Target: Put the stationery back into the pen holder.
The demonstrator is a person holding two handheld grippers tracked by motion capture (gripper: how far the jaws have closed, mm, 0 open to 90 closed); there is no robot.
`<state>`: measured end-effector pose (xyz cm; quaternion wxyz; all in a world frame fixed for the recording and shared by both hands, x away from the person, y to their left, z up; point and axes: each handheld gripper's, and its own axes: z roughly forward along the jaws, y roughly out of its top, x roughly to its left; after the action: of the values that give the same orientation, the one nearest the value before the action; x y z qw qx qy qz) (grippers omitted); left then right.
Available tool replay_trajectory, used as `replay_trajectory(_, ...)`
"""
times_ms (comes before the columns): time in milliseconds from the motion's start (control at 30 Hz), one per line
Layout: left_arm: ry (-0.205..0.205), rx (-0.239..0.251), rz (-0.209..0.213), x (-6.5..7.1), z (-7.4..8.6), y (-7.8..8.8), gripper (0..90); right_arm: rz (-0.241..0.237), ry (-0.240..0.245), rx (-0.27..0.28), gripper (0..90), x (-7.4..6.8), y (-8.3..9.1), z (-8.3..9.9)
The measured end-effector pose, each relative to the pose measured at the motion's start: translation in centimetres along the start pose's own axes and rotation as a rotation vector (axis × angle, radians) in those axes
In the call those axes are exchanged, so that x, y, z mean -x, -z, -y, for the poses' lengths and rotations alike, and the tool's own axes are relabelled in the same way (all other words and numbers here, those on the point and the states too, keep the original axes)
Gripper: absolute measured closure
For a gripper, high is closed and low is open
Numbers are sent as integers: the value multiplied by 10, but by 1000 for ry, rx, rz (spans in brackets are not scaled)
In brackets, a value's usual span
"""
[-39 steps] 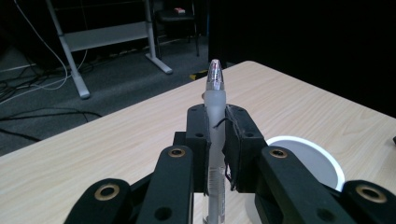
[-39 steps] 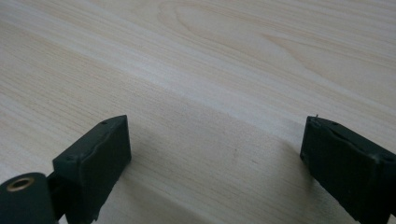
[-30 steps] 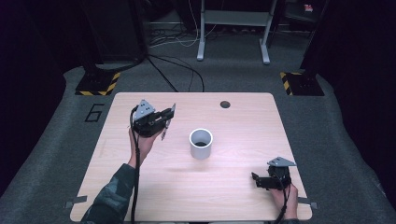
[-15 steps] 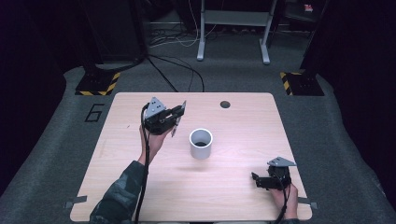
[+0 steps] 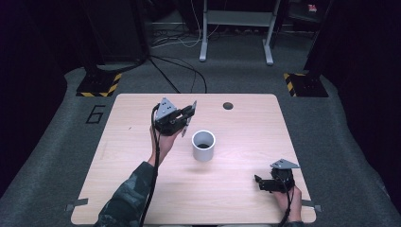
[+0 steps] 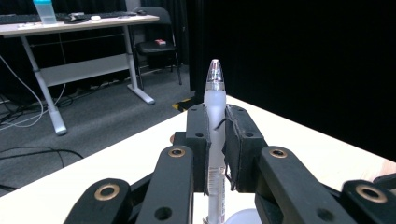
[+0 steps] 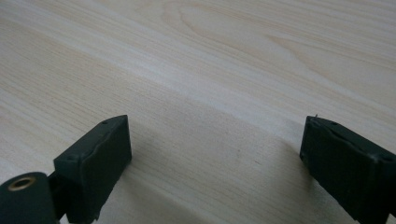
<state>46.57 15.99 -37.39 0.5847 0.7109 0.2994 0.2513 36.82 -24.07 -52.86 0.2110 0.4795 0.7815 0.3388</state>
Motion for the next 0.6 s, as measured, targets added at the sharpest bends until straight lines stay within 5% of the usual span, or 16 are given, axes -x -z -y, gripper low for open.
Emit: replay_trajectory(600, 0, 41, 34, 18, 0, -17, 805, 0, 0, 0, 84, 0, 0, 0)
